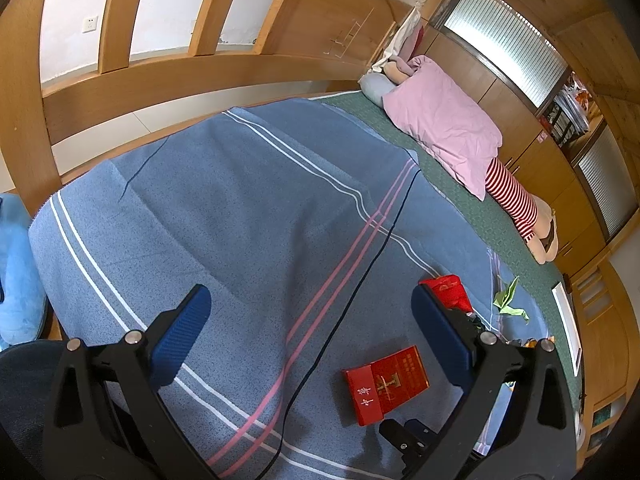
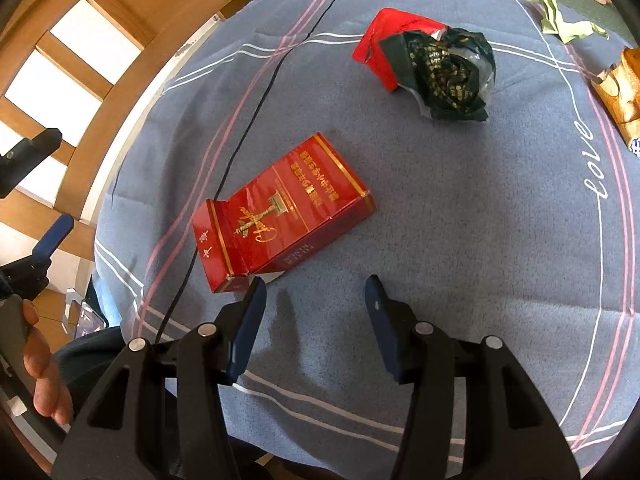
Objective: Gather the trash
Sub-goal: 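Grasp the dark green pouch with the right tool while the left tool reaches toward the red box, then grasp the red cigarette box with the left tool while the right tool lifts the dark green pouch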
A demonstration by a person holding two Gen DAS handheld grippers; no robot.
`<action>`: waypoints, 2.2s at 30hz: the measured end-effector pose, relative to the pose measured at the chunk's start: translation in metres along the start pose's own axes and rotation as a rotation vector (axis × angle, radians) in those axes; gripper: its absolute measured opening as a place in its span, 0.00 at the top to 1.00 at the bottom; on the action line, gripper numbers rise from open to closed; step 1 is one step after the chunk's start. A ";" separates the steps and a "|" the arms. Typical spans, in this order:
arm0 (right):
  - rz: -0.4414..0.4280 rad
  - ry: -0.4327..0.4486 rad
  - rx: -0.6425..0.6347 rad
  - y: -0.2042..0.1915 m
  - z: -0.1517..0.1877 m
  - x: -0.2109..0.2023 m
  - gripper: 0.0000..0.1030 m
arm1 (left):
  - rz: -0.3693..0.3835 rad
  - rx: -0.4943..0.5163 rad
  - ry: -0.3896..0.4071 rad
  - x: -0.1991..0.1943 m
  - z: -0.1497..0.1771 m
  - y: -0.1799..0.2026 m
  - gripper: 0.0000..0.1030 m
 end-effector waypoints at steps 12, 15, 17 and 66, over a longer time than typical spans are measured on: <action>-0.038 0.046 0.055 0.010 -0.004 -0.012 0.49 | -0.001 0.005 -0.004 0.000 0.001 0.000 0.03; -0.046 0.127 0.153 0.030 -0.014 -0.030 0.49 | 0.002 0.009 -0.027 0.004 0.002 0.001 0.03; -0.028 0.186 0.240 0.049 -0.024 -0.044 0.43 | 0.008 0.039 -0.091 0.015 0.006 0.006 0.03; 0.102 0.212 0.398 0.156 0.069 -0.094 0.62 | 0.009 0.651 -0.588 0.114 0.111 0.090 0.70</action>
Point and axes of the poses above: each gripper's, at about its wrist camera, not at the fingertips, and x roughly the way its jaws point, y to its right, z to its underside, the point moved 2 cm from there along x, roughly the way its jaws point, and after that the axes turned 11 degrees about z, right-handed, at the moved point
